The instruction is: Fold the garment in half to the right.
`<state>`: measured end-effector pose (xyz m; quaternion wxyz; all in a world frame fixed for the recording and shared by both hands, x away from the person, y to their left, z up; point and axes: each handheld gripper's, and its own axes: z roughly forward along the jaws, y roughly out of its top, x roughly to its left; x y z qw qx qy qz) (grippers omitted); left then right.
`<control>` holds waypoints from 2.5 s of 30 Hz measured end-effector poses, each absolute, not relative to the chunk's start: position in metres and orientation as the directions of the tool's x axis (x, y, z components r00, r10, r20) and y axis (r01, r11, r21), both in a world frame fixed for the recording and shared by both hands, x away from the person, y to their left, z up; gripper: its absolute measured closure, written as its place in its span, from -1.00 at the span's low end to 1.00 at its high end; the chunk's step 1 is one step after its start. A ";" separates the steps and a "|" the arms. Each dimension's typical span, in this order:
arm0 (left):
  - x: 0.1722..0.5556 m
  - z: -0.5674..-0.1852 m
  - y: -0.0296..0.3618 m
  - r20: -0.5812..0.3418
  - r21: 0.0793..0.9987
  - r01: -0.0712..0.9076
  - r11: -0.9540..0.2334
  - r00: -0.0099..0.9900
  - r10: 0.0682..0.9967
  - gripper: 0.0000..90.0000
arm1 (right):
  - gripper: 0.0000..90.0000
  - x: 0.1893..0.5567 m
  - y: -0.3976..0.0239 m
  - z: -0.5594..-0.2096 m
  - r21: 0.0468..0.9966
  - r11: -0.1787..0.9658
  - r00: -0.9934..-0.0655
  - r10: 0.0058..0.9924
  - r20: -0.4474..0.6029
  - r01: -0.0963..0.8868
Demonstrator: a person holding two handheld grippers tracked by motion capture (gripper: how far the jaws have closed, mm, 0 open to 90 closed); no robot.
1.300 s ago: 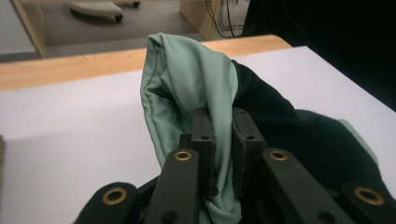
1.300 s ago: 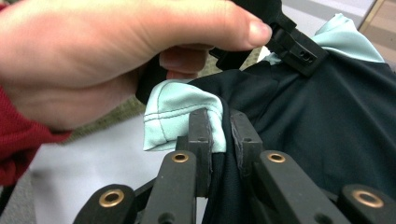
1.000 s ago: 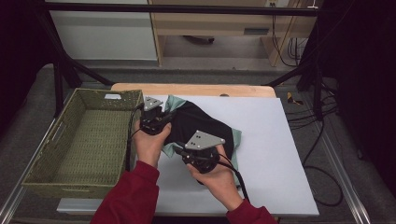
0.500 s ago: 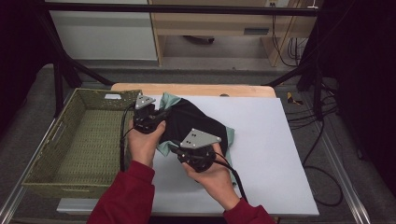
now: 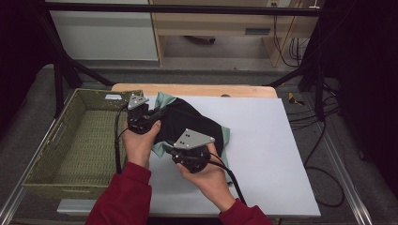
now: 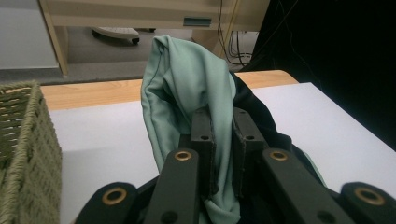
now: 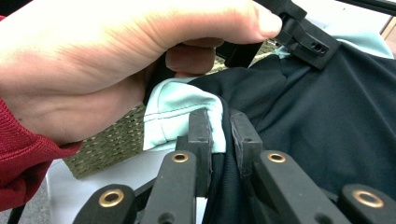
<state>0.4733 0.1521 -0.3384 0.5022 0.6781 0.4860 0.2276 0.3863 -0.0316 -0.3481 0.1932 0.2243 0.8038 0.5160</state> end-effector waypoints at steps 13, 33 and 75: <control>0.470 -0.334 0.165 -0.184 0.906 0.424 -0.004 0.401 0.897 0.81 | 0.81 0.386 -0.020 -0.345 0.922 0.352 -0.830 0.554 -0.068 0.160; 0.469 -0.338 0.173 -0.187 0.904 0.428 0.005 0.383 0.904 0.81 | 0.81 0.389 -0.014 -0.351 0.923 0.337 -0.833 0.552 -0.035 0.184; 0.479 -0.360 0.144 -0.097 0.880 0.460 -0.115 0.411 0.906 0.78 | 0.80 0.394 -0.034 -0.378 0.924 0.291 -0.803 0.596 0.030 0.250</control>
